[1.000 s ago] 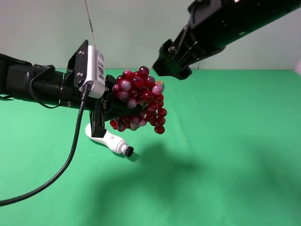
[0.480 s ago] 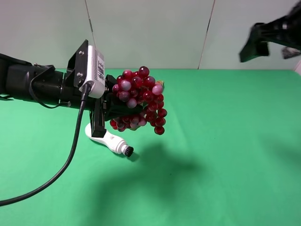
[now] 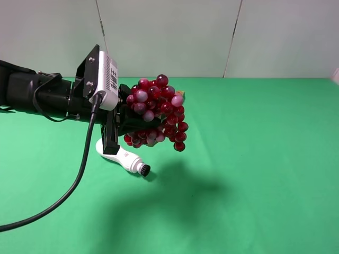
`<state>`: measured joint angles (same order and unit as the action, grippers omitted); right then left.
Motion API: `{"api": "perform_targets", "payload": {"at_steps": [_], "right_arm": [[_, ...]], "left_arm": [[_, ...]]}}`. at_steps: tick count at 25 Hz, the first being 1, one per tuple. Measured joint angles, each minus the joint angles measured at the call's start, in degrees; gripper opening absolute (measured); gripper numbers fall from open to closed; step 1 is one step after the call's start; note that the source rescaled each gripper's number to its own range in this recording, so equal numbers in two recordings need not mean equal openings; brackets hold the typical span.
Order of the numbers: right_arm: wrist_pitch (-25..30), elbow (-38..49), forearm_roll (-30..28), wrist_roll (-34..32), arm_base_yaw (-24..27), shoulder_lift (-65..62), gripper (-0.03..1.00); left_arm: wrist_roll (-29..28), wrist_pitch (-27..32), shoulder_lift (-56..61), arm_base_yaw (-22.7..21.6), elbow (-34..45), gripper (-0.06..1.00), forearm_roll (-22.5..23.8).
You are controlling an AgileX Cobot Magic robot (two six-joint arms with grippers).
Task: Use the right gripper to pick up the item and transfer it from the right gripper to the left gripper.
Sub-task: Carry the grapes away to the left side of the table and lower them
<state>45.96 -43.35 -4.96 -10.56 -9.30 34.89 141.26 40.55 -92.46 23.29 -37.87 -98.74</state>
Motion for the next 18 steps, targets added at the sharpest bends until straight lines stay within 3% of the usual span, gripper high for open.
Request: {"api": "perform_targets", "payload": {"at_steps": [8, 13, 18], "right_arm": [[5.43, 5.26, 0.5, -0.02, 0.0, -20.96, 1.0], [12.04, 5.54, 2.4, 1.52, 0.0, -27.0, 1.0], [13.3, 7.53, 4.96, 2.65, 0.0, -30.42, 1.0]], "left_arm": [[0.0, 0.98, 0.0, 0.0, 0.0, 0.0, 0.0], [0.0, 0.98, 0.0, 0.0, 0.0, 0.0, 0.0], [0.0, 0.98, 0.0, 0.0, 0.0, 0.0, 0.0]]}}
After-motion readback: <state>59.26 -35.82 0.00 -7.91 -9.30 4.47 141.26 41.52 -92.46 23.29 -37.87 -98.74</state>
